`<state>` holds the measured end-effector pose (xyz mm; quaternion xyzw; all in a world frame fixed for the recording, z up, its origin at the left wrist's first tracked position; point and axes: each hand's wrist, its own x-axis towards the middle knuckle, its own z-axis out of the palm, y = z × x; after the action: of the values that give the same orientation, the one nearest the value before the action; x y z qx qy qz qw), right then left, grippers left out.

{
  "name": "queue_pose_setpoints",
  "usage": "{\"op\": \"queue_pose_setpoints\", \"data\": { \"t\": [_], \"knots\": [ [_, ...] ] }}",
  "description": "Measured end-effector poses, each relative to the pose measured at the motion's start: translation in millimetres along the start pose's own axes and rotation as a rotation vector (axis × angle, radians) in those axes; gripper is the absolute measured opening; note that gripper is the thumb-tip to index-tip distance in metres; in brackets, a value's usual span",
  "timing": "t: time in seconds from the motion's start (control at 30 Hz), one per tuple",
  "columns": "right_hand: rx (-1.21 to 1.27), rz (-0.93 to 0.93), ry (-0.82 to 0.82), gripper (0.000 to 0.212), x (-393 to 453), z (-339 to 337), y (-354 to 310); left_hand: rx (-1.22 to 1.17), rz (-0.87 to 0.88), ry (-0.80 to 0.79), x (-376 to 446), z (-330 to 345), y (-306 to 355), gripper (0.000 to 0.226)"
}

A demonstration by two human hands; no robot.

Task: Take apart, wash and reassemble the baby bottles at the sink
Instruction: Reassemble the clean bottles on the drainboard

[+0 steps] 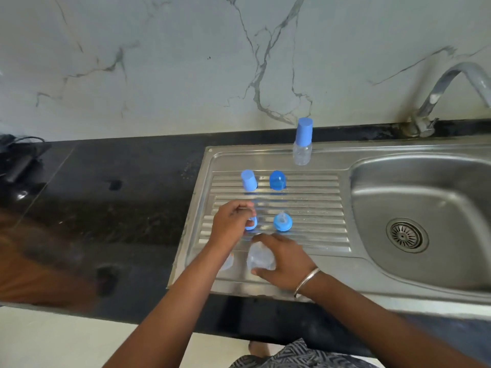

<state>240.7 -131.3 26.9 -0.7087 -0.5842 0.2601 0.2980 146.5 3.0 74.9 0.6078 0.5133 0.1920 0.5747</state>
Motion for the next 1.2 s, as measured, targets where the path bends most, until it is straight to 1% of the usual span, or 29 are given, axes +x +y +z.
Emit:
{"op": "queue_pose_setpoints", "data": {
  "t": [0.07,0.1,0.13,0.2,0.23,0.27,0.33,0.37,0.43,0.47,0.57,0.63,0.67,0.73,0.8,0.83,0.9,0.93,0.97,1.0,1.03,1.1,1.2],
  "knots": [
    [0.182,0.191,0.134,0.05,-2.6,-2.7,0.1,0.004,0.027,-0.037,1.6,-1.5,-6.1,0.013],
    [0.328,0.298,0.207,0.045,-3.1,-2.3,1.2,0.002,0.03,-0.052,3.3,-2.8,-9.7,0.011],
    [0.534,0.403,0.269,0.04,-3.4,-3.1,2.4,0.001,0.034,-0.058,4.8,-3.9,-13.0,0.009],
    [1.017,0.581,0.37,0.032,-4.3,-6.4,2.6,-0.021,0.029,-0.071,6.0,-4.7,-17.8,0.018],
    [1.225,0.642,0.397,0.028,-4.8,-9.4,0.7,-0.055,0.009,-0.08,6.2,-3.5,-19.1,0.022],
    [1.375,0.691,0.423,0.023,-5.1,-12.0,-2.7,-0.094,-0.01,-0.096,5.9,-2.0,-20.0,0.024],
    [1.556,0.744,0.498,0.009,-6.3,-16.7,-12.1,-0.163,-0.02,-0.176,0.9,1.8,-19.8,0.023],
    [1.613,0.766,0.523,0.009,-6.8,-17.0,-14.6,-0.184,-0.024,-0.224,-1.8,4.8,-20.4,0.024],
    [1.679,0.797,0.535,0.02,-8.0,-17.3,-18.7,-0.192,-0.046,-0.313,-9.1,11.9,-21.7,0.031],
    [1.689,0.811,0.523,0.027,-8.3,-16.3,-19.0,-0.193,-0.059,-0.333,-12.1,15.5,-24.5,0.037],
    [1.656,0.836,0.433,0.043,-11.0,-15.1,-17.7,-0.169,-0.036,-0.337,-17.2,25.6,-29.7,0.054],
    [1.6,0.847,0.402,0.048,-13.2,-9.9,-13.9,-0.174,-0.017,-0.345,-19.2,28.0,-33.4,0.066],
    [1.566,0.858,0.406,0.046,-14.4,-6.8,-10.6,-0.179,-0.008,-0.353,-20.2,28.4,-35.9,0.064],
    [1.451,0.904,0.411,0.041,-15.7,-3.2,-4.3,-0.153,0.033,-0.391,-22.2,28.5,-42.1,0.047],
    [1.25,0.938,0.383,0.035,-16.1,-4.9,-1.2,-0.134,0.071,-0.409,-26.3,28.6,-49.2,0.032],
    [1.116,0.926,0.371,0.029,-16.5,-6.6,0.5,-0.106,0.105,-0.385,-28.0,28.0,-53.8,0.028],
    [0.774,0.815,0.414,0.018,-17.1,-10.2,9.3,-0.01,0.194,-0.317,-29.8,27.2,-63.9,0.026],
    [0.546,0.744,0.447,0.014,-16.7,-12.9,13.4,0.041,0.236,-0.299,-30.6,26.3,-69.5,0.028],
    [0.342,0.684,0.476,0.01,-15.4,-16.4,15.2,0.097,0.28,-0.296,-31.4,25.1,-75.1,0.031],
    [0.209,0.636,0.491,0.007,-12.3,-20.8,13.9,0.144,0.321,-0.295,-31.6,24.6,-81.0,0.036],
    [0.149,0.594,0.494,0.006,-7.5,-26.2,9.8,0.178,0.354,-0.296,-32.4,23.9,-85.4,0.041],
    [0.103,0.536,0.469,0.006,7.5,-35.2,2.3,0.199,0.397,-0.293,-32.0,23.6,-92.5,0.049],
    [-0.01,0.398,0.391,0.004,36.5,-42.0,0.3,0.211,0.454,-0.279,-31.4,25.8,-98.5,0.063]
  ]
}}
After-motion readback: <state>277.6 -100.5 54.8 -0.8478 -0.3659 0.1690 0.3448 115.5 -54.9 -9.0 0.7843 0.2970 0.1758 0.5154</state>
